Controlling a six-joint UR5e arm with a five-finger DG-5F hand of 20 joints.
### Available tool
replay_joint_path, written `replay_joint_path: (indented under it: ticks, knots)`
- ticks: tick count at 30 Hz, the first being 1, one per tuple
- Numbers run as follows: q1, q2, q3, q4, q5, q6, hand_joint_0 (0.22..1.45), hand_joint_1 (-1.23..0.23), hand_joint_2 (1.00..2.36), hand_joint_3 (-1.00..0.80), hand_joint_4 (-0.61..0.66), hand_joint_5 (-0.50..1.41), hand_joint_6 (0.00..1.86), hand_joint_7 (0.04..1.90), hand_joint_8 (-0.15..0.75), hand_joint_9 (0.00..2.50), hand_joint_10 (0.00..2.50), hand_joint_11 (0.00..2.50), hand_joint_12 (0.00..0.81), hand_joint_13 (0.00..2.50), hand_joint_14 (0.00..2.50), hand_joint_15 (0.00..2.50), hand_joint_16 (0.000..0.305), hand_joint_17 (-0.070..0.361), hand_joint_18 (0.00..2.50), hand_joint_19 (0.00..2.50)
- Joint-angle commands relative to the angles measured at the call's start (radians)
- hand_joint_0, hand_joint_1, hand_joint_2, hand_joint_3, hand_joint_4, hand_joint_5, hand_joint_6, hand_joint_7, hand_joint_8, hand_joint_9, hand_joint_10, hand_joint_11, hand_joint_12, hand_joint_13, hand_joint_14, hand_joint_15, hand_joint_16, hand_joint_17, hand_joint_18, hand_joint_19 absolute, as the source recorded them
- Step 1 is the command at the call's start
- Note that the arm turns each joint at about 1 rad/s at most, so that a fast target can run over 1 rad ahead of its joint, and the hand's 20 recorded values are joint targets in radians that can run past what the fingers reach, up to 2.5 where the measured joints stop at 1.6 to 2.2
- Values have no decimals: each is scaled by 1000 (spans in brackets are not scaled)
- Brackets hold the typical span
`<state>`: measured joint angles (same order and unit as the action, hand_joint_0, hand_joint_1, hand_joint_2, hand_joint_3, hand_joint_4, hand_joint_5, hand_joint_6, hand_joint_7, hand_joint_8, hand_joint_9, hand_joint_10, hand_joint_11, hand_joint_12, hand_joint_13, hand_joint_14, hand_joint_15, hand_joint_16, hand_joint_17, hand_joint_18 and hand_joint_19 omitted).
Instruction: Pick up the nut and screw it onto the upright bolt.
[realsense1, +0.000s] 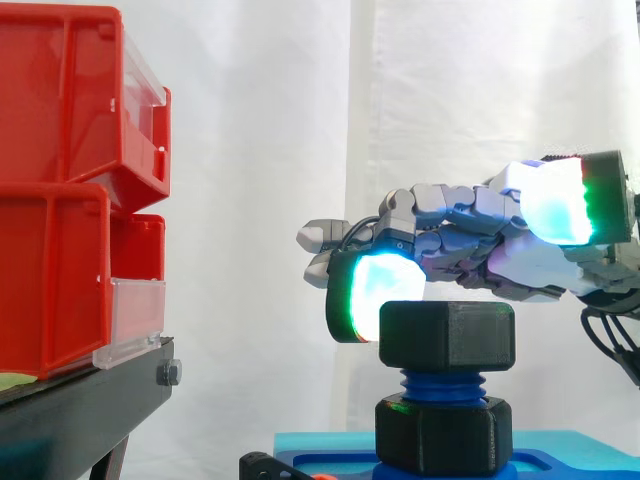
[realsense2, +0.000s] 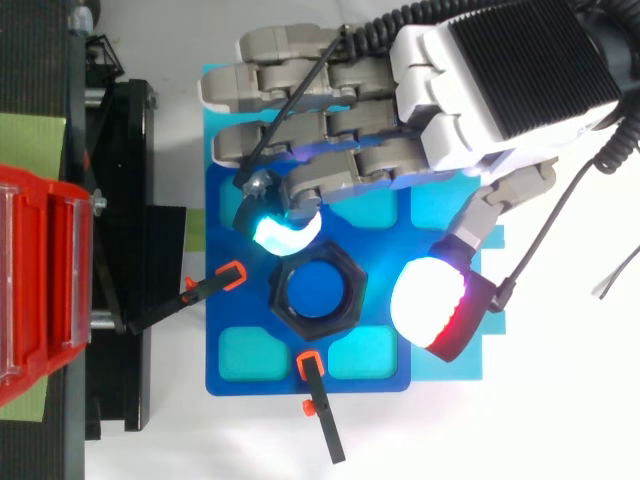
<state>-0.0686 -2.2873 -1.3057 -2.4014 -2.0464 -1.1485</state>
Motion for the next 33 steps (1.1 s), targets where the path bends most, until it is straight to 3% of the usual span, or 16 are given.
replay_joint_path:
  ticks: [1, 9, 13, 18, 20, 22, 26, 27, 33]
  knots:
    - [-5, 0, 0, 13, 0, 1, 474, -168, 1000, -500, 237, -54, 545, 1414, 281, 416, 0, 0, 322, 150, 0, 0, 38, 85, 0, 0]
    - [-23, 0, 0, 21, -11, 1, 488, -219, 1000, -500, 183, 3, 620, 1213, 250, 730, 0, 0, 270, 380, 0, 0, 25, 57, 23, 0]
    - [-30, 0, 0, 25, -17, 1, 490, -234, 1000, -500, 155, 42, 610, 1226, 162, 1035, 0, 0, 201, 569, 0, 0, 15, 33, 244, 0]
    - [-34, 0, 5, 38, -28, 1, 489, -230, 1000, -500, 131, 55, 610, 1227, 160, 1263, 0, 0, 161, 715, 0, 0, 11, 25, 407, 0]
    - [-36, 0, 17, 33, -29, 1, 488, -222, 1000, -500, 136, 51, 608, 1235, 160, 1273, 0, 0, 161, 721, 0, 0, 11, 25, 415, 0]
    - [-37, 0, 26, 31, -31, 1, 482, -197, 1000, -500, 182, 41, 521, 1383, 197, 1195, 0, 0, 194, 673, 0, 0, 15, 33, 331, 0]
    - [-37, 0, 48, 24, -40, 4, 478, -178, 1000, -500, 247, -28, 505, 1187, 252, 1088, 0, 0, 239, 590, 0, 0, 20, 45, 234, 0]
    - [-36, 0, 78, 8, -54, 4, 476, -173, 1000, -500, 266, -46, 505, 1129, 256, 1034, 0, 0, 246, 572, 0, 0, 21, 48, 214, 0]
    - [-22, 0, 97, 13, -74, 7, 469, -159, 1000, -500, 252, -129, 504, 890, 253, 820, 0, 0, 291, 442, 0, 0, 29, 64, 104, 0]
